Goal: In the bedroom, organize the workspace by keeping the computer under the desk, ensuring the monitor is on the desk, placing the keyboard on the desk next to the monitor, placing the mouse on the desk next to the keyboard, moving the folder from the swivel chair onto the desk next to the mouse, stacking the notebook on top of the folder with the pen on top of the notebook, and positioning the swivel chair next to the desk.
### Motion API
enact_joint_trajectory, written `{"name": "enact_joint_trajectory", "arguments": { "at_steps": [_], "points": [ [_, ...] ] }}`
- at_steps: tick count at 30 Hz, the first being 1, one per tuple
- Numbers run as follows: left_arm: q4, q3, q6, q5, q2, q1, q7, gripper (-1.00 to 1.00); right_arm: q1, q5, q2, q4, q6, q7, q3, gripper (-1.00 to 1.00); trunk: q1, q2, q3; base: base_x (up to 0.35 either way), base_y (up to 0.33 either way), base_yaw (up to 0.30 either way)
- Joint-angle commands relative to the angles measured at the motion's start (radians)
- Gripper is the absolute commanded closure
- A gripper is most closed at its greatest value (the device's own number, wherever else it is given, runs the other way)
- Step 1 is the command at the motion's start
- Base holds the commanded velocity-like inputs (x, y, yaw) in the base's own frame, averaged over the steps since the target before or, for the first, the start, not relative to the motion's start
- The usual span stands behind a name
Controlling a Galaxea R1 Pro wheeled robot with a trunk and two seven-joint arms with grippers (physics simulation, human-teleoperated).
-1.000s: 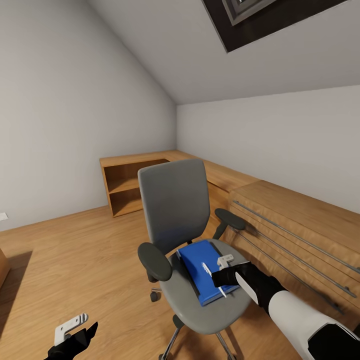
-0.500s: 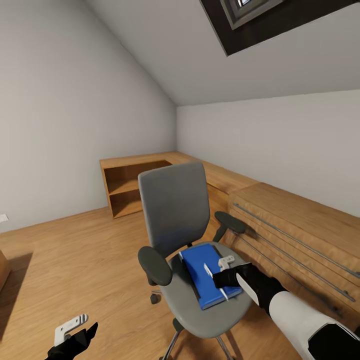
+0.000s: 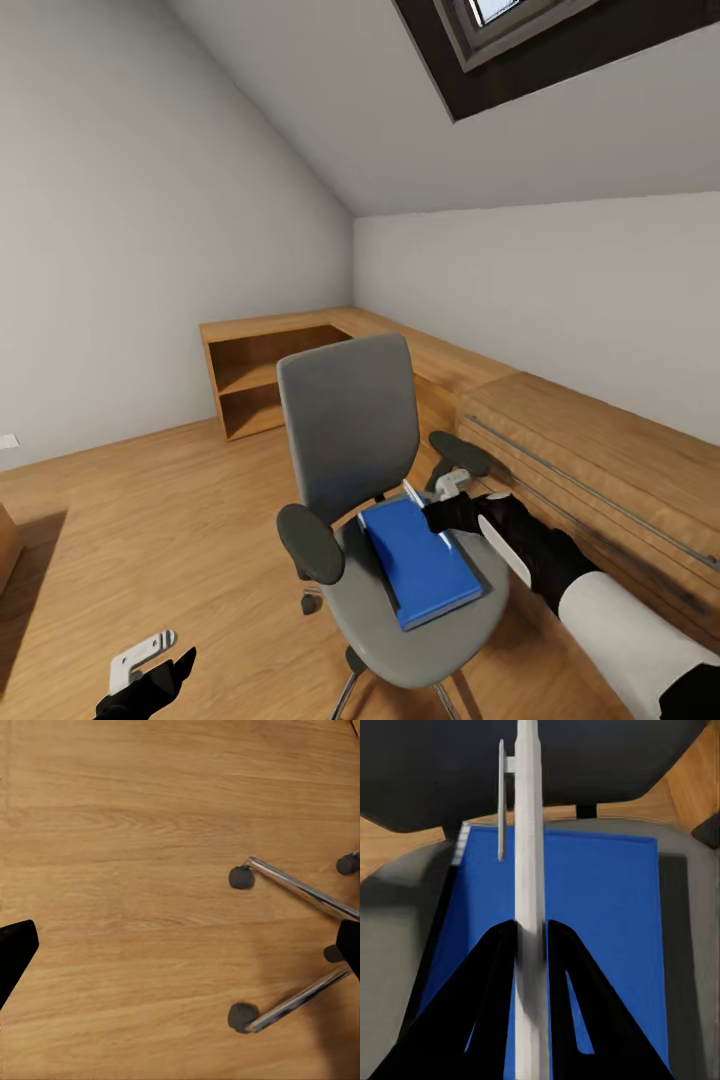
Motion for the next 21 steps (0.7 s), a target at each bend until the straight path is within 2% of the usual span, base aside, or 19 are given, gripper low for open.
{"name": "enact_joint_trajectory", "arguments": {
  "at_steps": [1, 4, 5, 6, 8, 9, 10, 11, 14, 17, 21],
  "points": [
    [-0.002, -0.001, 0.005, 0.011, 0.0, 0.0, 0.007, -1.0, 0.002, -0.006, -0.004, -0.014, 0.007, -0.007, 0.003, 1.0, -0.004, 0.007, 0.002, 0.0, 0.0, 0.0],
    [0.017, -0.003, 0.005, 0.011, 0.001, 0.0, 0.008, -1.0, 0.031, -0.031, -0.028, -0.125, 0.02, -0.104, 0.002, 1.0, -0.015, 0.028, 0.012, 0.0, 0.0, 0.0],
    [0.032, -0.004, 0.005, 0.011, 0.001, 0.0, 0.008, -1.0, 0.071, -0.065, -0.044, -0.222, 0.032, -0.196, 0.002, 1.0, -0.019, 0.035, 0.015, 0.0, 0.0, 0.0],
    [0.035, -0.004, 0.005, 0.011, 0.001, 0.0, 0.008, -1.0, 0.088, -0.079, -0.051, -0.26, 0.037, -0.234, 0.002, 1.0, -0.023, 0.042, 0.018, 0.0, 0.0, 0.0],
    [0.044, -0.004, 0.005, 0.011, 0.001, 0.0, 0.009, -1.0, 0.165, -0.134, -0.073, -0.438, 0.067, -0.404, 0.002, 1.0, -0.031, 0.056, 0.024, 0.0, 0.0, 0.0],
    [0.045, -0.004, 0.005, 0.011, 0.001, 0.0, 0.009, -1.0, 0.184, -0.148, -0.078, -0.483, 0.074, -0.449, 0.002, 1.0, -0.035, 0.063, 0.027, 0.0, 0.0, 0.0],
    [0.047, -0.004, 0.005, 0.011, 0.002, 0.0, 0.009, -1.0, 0.218, -0.174, -0.085, -0.565, 0.086, -0.537, 0.002, 1.0, -0.038, 0.07, 0.031, 0.0, 0.0, 0.0],
    [0.049, -0.003, 0.005, 0.011, 0.001, 0.0, 0.01, -1.0, 0.259, -0.21, -0.091, -0.661, 0.097, -0.661, 0.002, 1.0, -0.042, 0.077, 0.034, -0.108, 0.0, 0.0],
    [0.05, -0.002, 0.005, 0.011, 0.001, 0.0, 0.01, -1.0, 0.299, -0.272, -0.096, -0.75, 0.105, -0.852, 0.002, 1.0, -0.054, 0.098, 0.043, -0.237, 0.0, 0.0],
    [0.054, -0.002, 0.005, 0.011, 0.002, 0.0, 0.01, -1.0, 0.309, -0.3, -0.097, -0.788, 0.106, -0.933, 0.003, 1.0, -0.065, 0.119, 0.052, -0.309, 0.0, 0.0],
    [0.076, -0.003, 0.005, 0.01, 0.002, 0.0, 0.009, -1.0, 0.313, -0.308, -0.097, -0.807, 0.107, -0.959, 0.006, 1.0, -0.081, 0.147, 0.065, -0.206, 0.0, 0.0]
  ]
}}
